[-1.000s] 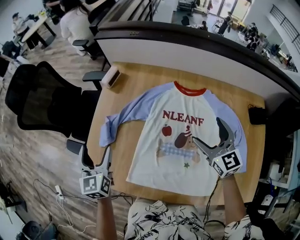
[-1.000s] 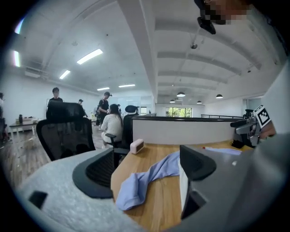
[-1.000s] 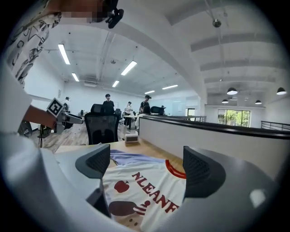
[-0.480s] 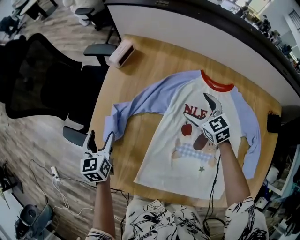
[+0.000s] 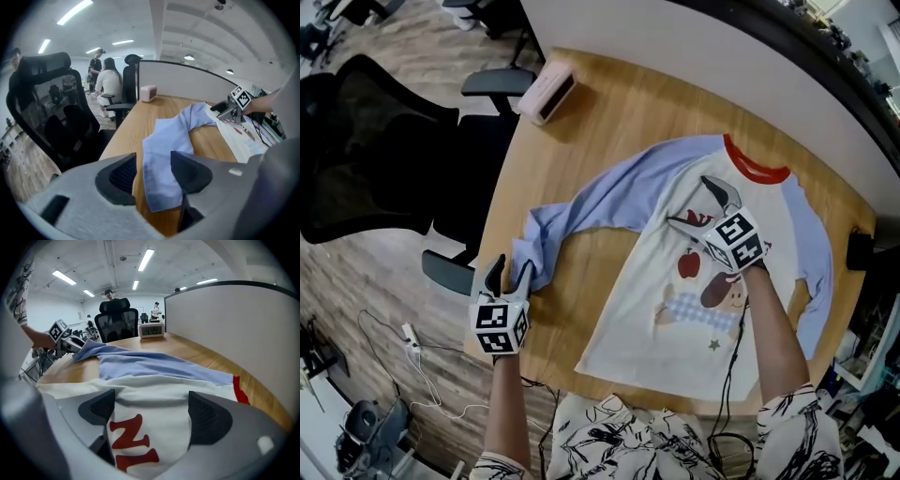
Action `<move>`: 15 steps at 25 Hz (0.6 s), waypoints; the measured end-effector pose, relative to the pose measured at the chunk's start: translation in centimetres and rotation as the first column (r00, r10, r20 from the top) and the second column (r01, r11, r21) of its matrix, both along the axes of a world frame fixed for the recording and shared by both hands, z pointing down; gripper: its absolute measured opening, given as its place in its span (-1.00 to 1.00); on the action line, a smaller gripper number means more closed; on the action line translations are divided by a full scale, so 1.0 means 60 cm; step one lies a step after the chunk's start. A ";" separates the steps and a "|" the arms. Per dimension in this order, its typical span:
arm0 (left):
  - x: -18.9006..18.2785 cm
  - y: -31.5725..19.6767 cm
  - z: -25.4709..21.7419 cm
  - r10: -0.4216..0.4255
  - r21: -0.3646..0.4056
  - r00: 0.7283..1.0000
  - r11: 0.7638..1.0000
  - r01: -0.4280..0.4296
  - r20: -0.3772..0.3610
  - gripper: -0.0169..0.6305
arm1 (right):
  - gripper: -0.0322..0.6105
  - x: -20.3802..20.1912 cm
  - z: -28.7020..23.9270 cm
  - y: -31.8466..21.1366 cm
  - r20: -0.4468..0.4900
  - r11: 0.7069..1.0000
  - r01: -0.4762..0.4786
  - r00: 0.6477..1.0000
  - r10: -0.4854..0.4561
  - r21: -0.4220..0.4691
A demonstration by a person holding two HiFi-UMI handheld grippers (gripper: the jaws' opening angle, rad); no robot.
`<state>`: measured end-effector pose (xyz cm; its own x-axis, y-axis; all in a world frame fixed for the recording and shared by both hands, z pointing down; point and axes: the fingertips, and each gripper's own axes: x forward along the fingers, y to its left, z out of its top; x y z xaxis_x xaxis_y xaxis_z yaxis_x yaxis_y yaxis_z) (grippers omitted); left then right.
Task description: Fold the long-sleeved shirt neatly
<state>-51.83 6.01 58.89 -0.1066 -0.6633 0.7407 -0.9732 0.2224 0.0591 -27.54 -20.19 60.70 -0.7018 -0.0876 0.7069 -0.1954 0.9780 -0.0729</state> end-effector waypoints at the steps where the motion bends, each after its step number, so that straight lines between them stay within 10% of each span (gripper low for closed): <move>1: 0.006 -0.002 0.007 0.023 -0.022 1.000 0.999 -0.023 0.013 -0.26 | 0.62 -0.001 0.001 0.000 -0.001 1.000 0.004 1.000 -0.004 0.000; 8: 0.028 -0.007 0.018 -0.016 -0.018 0.999 1.000 0.016 -0.038 -0.85 | 0.63 -0.003 0.000 -0.001 0.005 1.000 0.013 1.000 -0.013 0.009; 15: 0.022 -0.007 -0.006 -0.045 0.021 0.999 0.999 0.046 -0.025 -0.89 | 0.62 -0.003 0.000 0.001 0.011 1.000 0.018 1.000 -0.018 0.014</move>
